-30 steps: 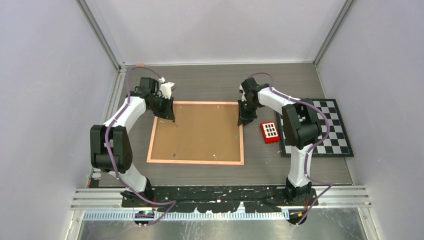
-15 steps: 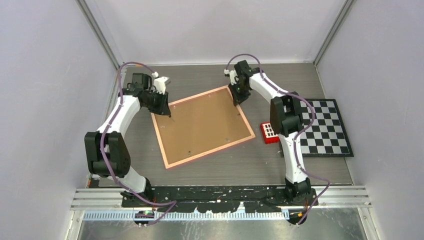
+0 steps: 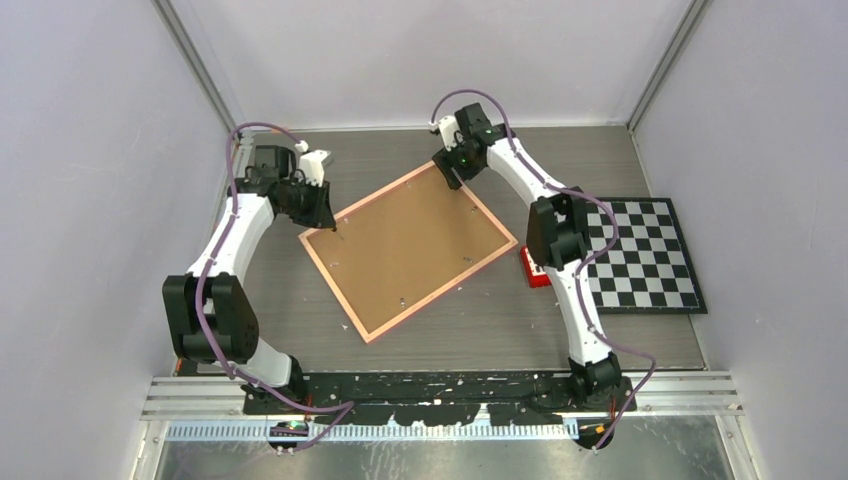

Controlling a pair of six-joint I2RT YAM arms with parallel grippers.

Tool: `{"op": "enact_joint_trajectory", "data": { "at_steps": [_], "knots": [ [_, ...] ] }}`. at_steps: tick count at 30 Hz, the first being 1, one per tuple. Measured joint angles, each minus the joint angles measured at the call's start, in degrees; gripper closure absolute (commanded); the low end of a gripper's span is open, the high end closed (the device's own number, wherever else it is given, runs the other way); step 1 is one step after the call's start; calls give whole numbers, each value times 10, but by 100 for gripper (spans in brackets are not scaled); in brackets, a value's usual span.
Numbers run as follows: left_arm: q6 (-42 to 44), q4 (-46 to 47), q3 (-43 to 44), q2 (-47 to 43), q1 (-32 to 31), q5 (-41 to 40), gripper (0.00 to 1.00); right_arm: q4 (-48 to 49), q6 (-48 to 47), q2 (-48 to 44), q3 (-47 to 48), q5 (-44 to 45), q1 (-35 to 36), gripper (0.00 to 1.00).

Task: Take the photo out of the frame

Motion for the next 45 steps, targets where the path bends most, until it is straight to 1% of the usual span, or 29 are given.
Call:
{"op": "enact_joint_trajectory", "data": {
  "at_steps": [1, 3, 4, 9, 11, 14, 18, 23, 28, 32, 37, 41, 45],
  "knots": [
    [0, 0, 0, 0, 0, 0, 100, 3, 7, -5, -2, 7, 1, 11],
    [0, 2, 0, 0, 0, 0, 100, 13, 27, -29, -23, 19, 4, 6],
    [-1, 2, 0, 0, 0, -1, 100, 16, 42, -49, -43, 23, 5, 1],
    [-1, 12, 0, 0, 0, -4, 100, 23, 166, -196, -182, 35, -1, 0],
    [-3, 19, 0, 0, 0, -6, 100, 26, 216, -259, -241, 13, -11, 0],
    [-6, 29, 0, 0, 0, -11, 100, 24, 282, -343, -323, -41, -38, 0],
    [-16, 41, 0, 0, 0, -17, 100, 28, 347, -408, -439, -64, -64, 0],
    [-18, 45, 0, 0, 0, -22, 100, 19, 406, -415, -548, -76, -60, 3],
    [-18, 45, 0, 0, 0, -28, 100, 7, 441, -412, -594, -88, -56, 11],
    [-18, 45, -3, 0, 0, -31, 100, 12, 460, -391, -595, -94, -56, 14],
    [-18, 44, -12, -3, 0, -38, 100, 7, 471, -328, -589, -91, -56, 18],
    [-18, 45, -20, -10, 1, -41, 100, 1, 472, -306, -552, -80, -56, 23],
    [-18, 44, -28, -24, 14, -42, 100, 5, 472, -276, -502, -60, -56, 31]
  ]
}}
